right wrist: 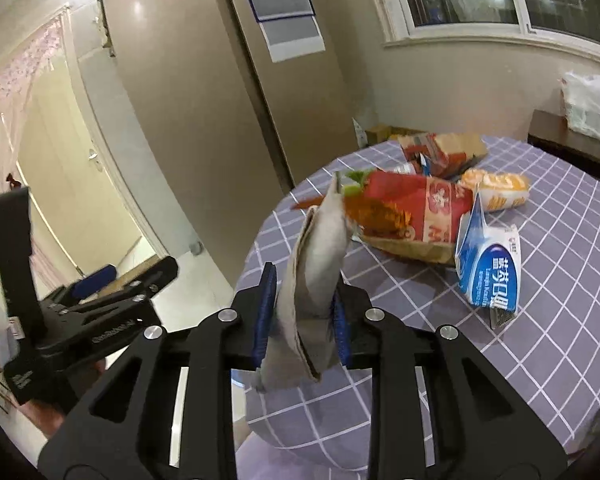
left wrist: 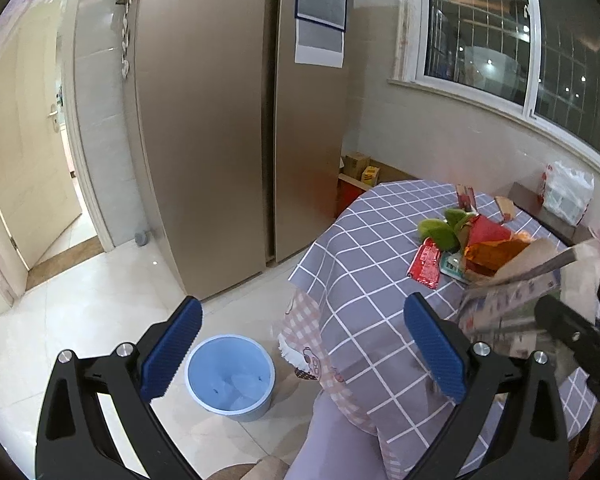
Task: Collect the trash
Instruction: 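Grasp the grey paper bag with the right gripper, then lift the grey paper bag with the right gripper while the left gripper grasps the orange snack bag, then carry both bags over the blue bin and open both grippers, then move both open grippers back toward the table, then grasp the blue-white box with the right gripper while the left gripper grasps the red wrapper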
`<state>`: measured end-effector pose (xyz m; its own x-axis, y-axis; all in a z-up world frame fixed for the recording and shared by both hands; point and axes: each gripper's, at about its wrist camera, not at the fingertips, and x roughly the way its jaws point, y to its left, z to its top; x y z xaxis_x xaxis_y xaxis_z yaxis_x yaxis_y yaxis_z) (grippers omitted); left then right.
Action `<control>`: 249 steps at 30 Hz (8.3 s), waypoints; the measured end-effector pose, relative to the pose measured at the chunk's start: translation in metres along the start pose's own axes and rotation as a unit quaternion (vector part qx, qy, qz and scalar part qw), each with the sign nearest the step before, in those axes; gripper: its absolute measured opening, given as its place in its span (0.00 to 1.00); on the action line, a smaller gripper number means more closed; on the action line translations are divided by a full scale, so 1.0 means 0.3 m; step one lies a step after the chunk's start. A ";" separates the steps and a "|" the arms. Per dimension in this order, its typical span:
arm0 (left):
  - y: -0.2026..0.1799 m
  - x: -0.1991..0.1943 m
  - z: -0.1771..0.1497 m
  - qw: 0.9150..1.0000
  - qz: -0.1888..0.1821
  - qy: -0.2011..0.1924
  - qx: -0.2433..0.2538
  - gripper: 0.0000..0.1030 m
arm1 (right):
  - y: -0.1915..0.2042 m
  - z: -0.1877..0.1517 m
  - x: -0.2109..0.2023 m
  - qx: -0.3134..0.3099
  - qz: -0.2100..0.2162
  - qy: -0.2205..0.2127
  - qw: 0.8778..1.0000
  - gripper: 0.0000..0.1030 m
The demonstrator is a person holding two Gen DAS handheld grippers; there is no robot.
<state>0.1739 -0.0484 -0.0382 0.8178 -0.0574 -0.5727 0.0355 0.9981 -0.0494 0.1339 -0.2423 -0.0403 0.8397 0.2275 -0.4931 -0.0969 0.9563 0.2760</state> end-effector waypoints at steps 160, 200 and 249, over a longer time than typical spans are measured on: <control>0.693 0.314 -0.031 0.976 0.170 0.114 -0.077 0.70 | 0.650 -0.085 0.834 -0.149 0.124 0.245 0.950 0.78; -0.128 0.243 0.106 0.995 -0.026 0.034 0.093 0.81 | -0.172 0.125 0.142 0.037 -0.100 0.028 0.994 0.91; -0.346 0.501 0.091 0.969 -0.175 0.115 0.131 0.17 | -0.527 0.022 0.166 0.121 -0.133 0.102 0.978 0.19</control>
<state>0.3087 -0.1602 -0.0968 0.5813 -0.3661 -0.7267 0.4565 0.8860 -0.0813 0.1944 -0.3834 -0.1030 0.6922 0.0316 -0.7211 0.2604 0.9208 0.2904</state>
